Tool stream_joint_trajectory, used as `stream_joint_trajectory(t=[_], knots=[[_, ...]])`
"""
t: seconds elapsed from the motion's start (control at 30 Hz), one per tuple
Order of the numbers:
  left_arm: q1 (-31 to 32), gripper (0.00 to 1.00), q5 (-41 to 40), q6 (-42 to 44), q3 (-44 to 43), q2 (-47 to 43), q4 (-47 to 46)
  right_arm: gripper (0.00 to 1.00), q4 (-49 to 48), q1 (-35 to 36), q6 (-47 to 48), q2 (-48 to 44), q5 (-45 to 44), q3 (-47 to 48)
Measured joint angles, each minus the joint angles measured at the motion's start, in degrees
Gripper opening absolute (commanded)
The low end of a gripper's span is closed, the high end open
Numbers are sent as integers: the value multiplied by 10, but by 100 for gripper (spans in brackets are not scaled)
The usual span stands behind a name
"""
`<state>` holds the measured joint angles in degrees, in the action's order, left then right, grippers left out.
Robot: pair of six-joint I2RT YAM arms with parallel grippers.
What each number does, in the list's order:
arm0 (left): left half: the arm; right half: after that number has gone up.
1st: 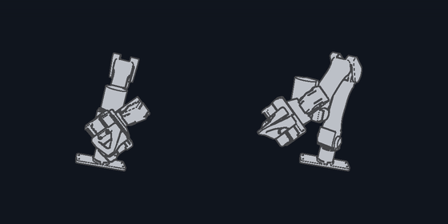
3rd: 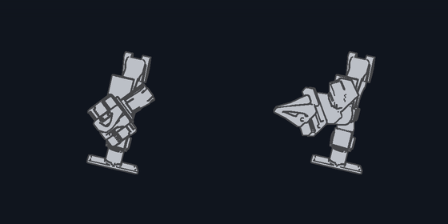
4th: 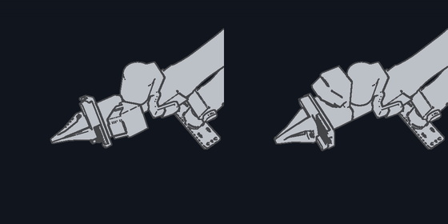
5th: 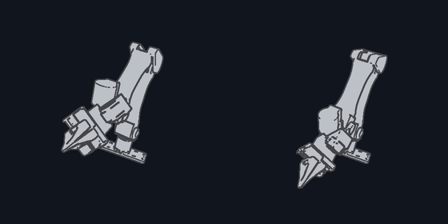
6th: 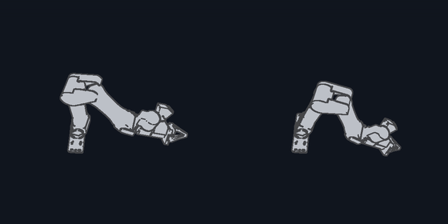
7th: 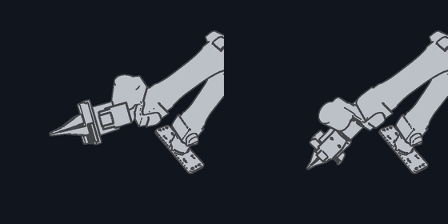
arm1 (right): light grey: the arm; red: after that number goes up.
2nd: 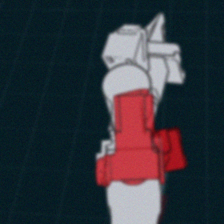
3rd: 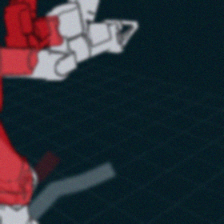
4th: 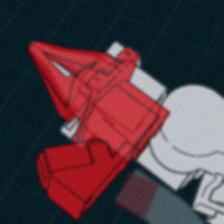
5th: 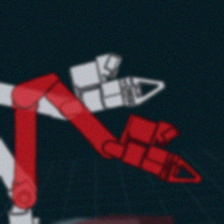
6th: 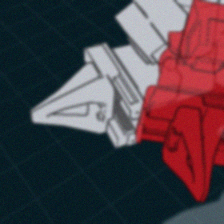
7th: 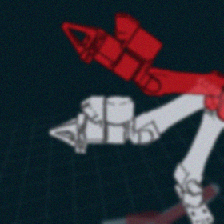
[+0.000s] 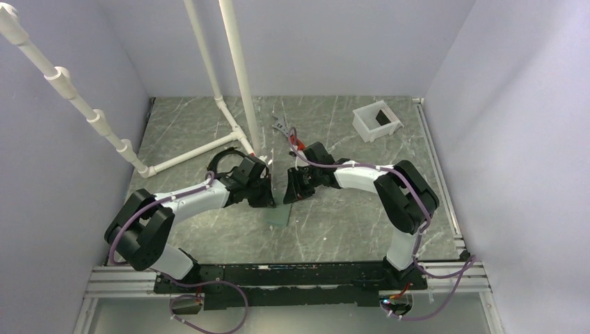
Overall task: Put the credit cards into the card holder
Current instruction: Close the card holder at the center of the board.
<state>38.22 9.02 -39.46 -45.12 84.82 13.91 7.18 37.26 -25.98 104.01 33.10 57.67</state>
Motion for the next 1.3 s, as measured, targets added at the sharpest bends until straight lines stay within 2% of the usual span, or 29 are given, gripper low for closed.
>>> stream_joint_trajectory(t=[0.7,1.03,1.23,1.3], knots=[[0,0,58,12,-2,19,-2,22,1,10,29,24,-14,34],[2,0,108,-5,-16,63,-32,22,-23,19,29,31,-19,37],[-21,0,155,-22,14,65,-85,24,-25,20,29,31,-21,37],[-26,9,168,-22,23,63,-101,25,-25,20,29,31,-20,37]])
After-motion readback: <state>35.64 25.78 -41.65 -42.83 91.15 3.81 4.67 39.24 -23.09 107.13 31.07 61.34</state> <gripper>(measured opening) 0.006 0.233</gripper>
